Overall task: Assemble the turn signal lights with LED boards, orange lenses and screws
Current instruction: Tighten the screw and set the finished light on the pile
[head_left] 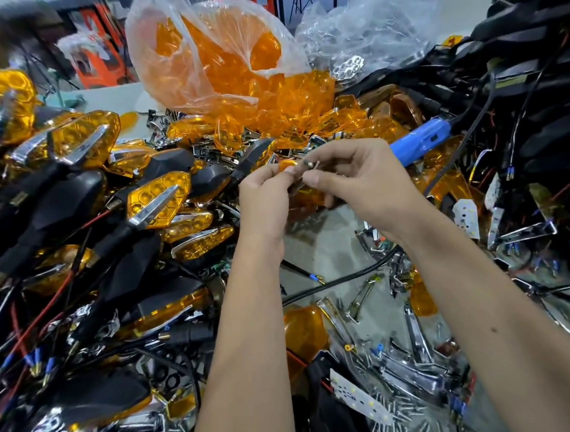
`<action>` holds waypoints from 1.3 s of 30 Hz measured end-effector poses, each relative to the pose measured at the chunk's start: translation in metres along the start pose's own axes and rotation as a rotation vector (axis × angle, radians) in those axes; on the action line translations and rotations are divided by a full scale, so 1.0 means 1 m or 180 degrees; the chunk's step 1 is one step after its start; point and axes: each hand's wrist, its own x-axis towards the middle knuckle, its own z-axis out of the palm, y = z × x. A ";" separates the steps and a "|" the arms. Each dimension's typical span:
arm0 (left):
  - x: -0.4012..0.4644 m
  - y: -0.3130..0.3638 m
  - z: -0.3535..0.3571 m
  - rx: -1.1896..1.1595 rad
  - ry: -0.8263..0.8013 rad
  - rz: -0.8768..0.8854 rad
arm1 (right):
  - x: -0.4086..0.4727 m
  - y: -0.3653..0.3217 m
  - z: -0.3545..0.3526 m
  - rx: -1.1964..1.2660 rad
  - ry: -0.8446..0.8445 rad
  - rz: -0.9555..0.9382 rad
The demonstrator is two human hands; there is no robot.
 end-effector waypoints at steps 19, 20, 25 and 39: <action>-0.001 0.001 0.001 0.0182 -0.0110 0.0336 | -0.001 0.004 -0.009 -0.0036 0.0520 0.0314; -0.002 0.001 0.001 0.0271 -0.0111 0.0419 | -0.001 0.004 -0.009 -0.0043 0.0520 0.0324; -0.005 0.001 0.001 0.0378 -0.0134 0.0609 | -0.001 0.003 -0.008 -0.0177 0.0501 0.0291; 0.005 -0.008 0.000 0.0742 -0.0222 0.1117 | 0.000 0.002 -0.002 -0.0386 0.0738 0.0348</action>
